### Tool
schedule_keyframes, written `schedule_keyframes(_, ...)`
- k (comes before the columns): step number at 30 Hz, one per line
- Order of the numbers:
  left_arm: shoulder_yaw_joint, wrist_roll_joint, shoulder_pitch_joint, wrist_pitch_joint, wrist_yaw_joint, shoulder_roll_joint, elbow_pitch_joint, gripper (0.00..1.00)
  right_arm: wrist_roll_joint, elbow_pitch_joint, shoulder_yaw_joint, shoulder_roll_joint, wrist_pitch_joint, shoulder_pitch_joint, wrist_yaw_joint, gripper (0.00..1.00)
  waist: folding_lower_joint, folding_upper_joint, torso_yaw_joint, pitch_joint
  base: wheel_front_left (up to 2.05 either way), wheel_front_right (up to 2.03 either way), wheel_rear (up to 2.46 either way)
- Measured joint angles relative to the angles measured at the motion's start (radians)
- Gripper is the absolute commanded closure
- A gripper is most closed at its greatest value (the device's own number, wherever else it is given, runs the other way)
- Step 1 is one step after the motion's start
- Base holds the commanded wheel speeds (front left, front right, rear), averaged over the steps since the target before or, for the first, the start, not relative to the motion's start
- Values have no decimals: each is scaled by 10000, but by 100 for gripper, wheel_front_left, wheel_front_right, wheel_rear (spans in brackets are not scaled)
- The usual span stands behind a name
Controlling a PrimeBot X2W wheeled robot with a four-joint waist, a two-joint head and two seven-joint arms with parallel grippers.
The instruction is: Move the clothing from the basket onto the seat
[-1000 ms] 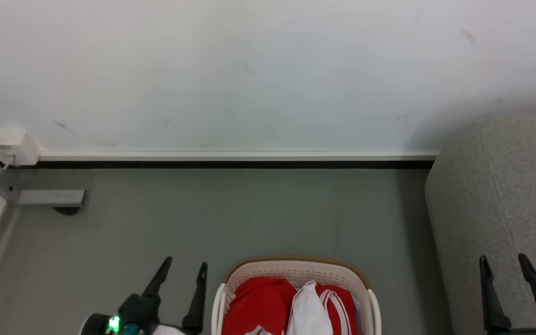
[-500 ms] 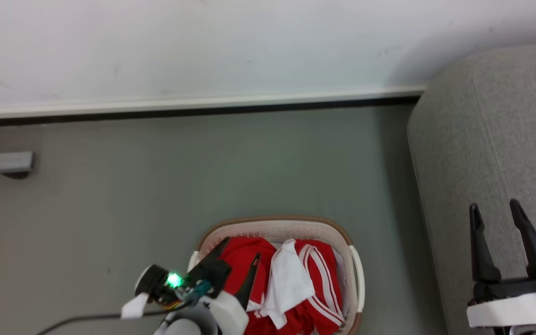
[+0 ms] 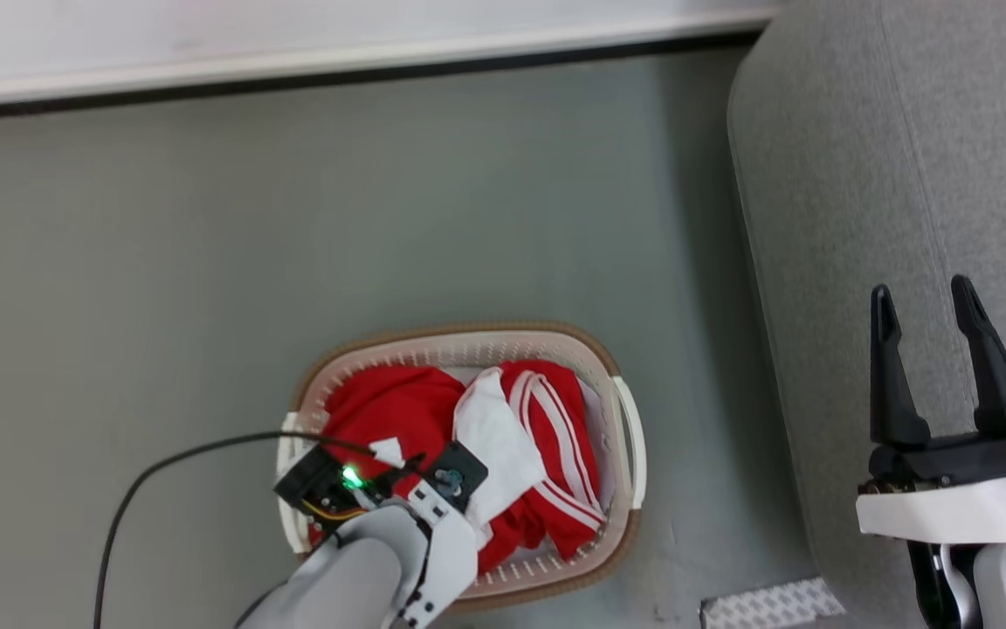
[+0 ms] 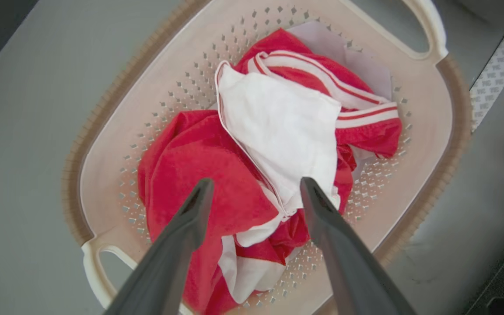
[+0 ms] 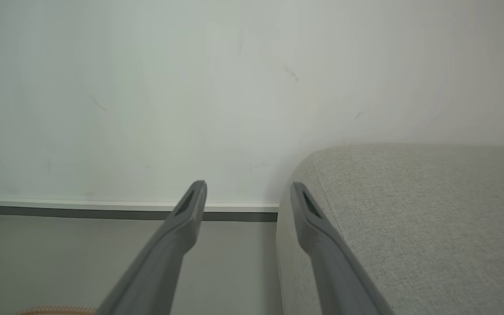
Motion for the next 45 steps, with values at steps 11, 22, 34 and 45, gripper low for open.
schedule_keyframes(11, -502, 512, -1168, 997, 514, 180, 1856, 0, 295, -324, 123, 128, 0, -606, 0, 0, 0, 0, -599, 1369, 0, 0, 0)
schedule_keyframes(22, -1066, 924, -2108, 1154, 665, 257, 2479, 0, 637, -686, 414, 146, 0, -1122, 0, 0, -1, 0, -827, 2354, 0, 0, 0)
schedule_keyframes(34, -681, 167, -2400, 669, 731, 128, 2631, 100, 631, -658, 194, 155, 0, -1100, 0, 0, -1, 0, -851, 2473, 0, 0, 0)
schedule_keyframes(45, 171, -1616, -1268, -1087, 604, 36, 1639, 100, 318, -307, -151, 119, -2, -73, 0, 0, -2, 0, -76, 576, 0, 0, 0)
